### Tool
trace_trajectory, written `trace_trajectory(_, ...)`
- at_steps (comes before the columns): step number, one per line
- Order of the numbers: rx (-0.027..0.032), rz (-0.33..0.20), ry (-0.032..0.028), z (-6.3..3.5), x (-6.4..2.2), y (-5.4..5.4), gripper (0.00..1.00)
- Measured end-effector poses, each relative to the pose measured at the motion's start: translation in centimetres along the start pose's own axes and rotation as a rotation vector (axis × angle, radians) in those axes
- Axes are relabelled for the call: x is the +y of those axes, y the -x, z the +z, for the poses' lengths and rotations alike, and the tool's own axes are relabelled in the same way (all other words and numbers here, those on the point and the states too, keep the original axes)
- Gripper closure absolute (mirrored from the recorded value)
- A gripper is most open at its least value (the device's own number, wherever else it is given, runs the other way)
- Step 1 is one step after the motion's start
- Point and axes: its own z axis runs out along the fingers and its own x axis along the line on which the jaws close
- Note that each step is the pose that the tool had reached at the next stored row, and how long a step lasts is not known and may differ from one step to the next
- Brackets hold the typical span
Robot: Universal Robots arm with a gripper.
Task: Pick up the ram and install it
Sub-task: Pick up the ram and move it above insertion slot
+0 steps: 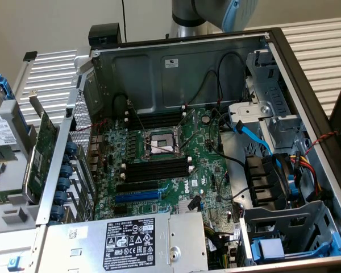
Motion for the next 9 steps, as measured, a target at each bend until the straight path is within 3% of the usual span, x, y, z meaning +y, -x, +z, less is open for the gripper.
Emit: trace_trajectory(9,-0.0048,0.000,0.0002,-4.14,-3.40,-0.3,0.88)
